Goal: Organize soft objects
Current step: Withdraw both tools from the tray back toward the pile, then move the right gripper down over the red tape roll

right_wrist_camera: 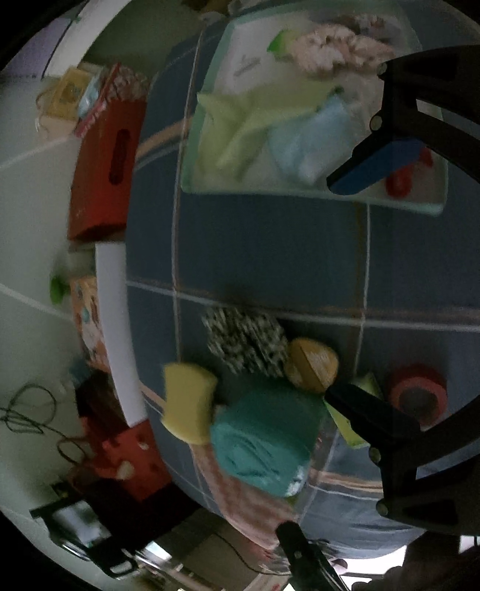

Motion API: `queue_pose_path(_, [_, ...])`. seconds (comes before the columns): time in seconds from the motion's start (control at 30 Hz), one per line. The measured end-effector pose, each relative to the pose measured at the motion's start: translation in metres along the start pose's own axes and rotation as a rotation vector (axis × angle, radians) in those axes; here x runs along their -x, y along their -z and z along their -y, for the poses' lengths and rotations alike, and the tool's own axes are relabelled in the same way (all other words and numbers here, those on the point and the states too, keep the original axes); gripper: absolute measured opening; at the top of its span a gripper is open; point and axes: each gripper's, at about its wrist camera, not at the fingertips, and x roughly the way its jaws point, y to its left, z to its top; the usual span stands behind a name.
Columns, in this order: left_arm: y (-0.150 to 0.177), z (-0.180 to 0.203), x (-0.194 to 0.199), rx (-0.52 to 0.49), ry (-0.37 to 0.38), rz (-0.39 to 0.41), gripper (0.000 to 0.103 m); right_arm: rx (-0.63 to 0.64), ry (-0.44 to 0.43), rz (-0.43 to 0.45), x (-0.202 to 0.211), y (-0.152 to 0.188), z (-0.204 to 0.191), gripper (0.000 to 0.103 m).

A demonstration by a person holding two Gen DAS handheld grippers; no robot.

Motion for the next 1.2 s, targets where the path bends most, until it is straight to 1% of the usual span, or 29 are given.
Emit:
queue_pose_path(0.1, [0.004,-0.004,-0.008,0.014,0.009,-0.033,0.097,0.028,-0.008,-0.027,-0.007,0.004,-0.011,0.103])
queue_pose_path(0.2, [0.011,-0.007,-0.019,0.017,-0.013,-0.071,0.097,0.057,-0.011,-0.052,-0.012,0.009,-0.020,0.103])
queue_pose_path(0.43, [0.026,-0.015,-0.048,0.039,-0.029,-0.168,0.097,0.106,-0.026,-0.120,-0.029,0.021,-0.038,0.103])
queue_pose_path(0.53, [0.032,-0.020,-0.058,0.067,-0.033,-0.204,0.097,0.119,-0.037,-0.140,-0.034,0.026,-0.044,0.103])
queue_pose_path(0.63, [0.036,-0.022,-0.067,0.072,-0.039,-0.234,0.097,0.133,-0.040,-0.148,-0.033,0.031,-0.051,0.103])
queue_pose_path(0.73, [0.039,-0.024,-0.072,0.065,-0.050,-0.248,0.097,0.143,-0.051,-0.155,-0.033,0.036,-0.058,0.103])
queue_pose_path(0.9, [0.038,-0.028,-0.073,0.070,-0.045,-0.248,0.097,0.165,-0.052,-0.181,-0.038,0.048,-0.071,0.103])
queue_pose_path(1.07, [0.032,-0.037,-0.077,0.061,-0.052,-0.254,0.097,0.219,-0.064,-0.212,-0.042,0.061,-0.088,0.103])
queue_pose_path(1.2, [0.029,-0.037,-0.078,0.070,-0.047,-0.250,0.097,0.257,-0.040,-0.229,-0.049,0.067,-0.097,0.103])
